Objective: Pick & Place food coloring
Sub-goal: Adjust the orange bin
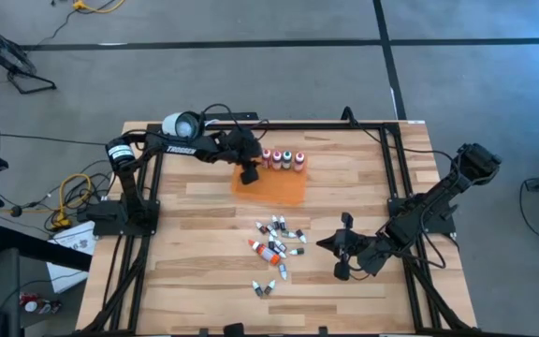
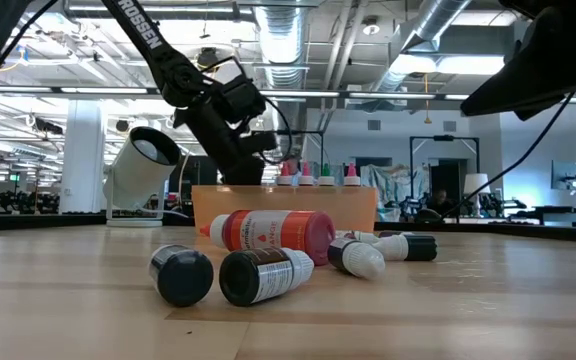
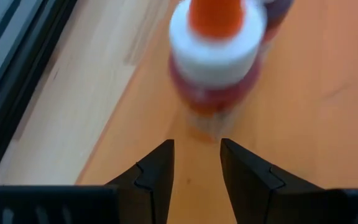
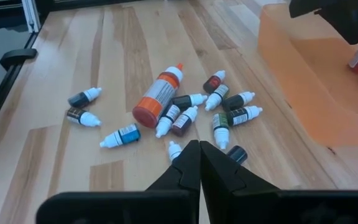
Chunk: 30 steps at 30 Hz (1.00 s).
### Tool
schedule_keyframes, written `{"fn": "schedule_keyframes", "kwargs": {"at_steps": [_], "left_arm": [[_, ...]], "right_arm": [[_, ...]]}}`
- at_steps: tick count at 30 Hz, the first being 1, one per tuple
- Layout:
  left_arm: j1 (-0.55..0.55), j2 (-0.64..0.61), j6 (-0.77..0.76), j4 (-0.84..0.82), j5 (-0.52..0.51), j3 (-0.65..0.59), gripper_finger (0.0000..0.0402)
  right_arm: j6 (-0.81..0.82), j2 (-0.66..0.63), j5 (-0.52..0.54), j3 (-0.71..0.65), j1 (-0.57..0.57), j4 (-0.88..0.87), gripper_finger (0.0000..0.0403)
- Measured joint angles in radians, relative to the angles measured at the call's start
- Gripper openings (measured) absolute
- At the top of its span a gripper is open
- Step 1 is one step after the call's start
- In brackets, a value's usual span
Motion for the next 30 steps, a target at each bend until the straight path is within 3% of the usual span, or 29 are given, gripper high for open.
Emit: {"fn": "schedule_keyframes", "kwargs": {"at_steps": [7,15,30], "left_arm": [[-0.001,0.0,-0.003,-0.112,-0.057,0.0,0.0125],[-0.004,0.001,-0.039,-0.223,-0.044,-0.002,0.0125],[-0.018,0.001,-0.058,-0.17,-0.02,-0.002,0.0125]], "right_arm": [[0.0,0.0,0.0,0.0,0.0,-0.001,0.0001],[-0.001,0.0,0.0,0.0,0.0,-0.001,0.0001],[-0.001,0.0,0.0,0.0,0.001,-0.001,0.0001]]}}
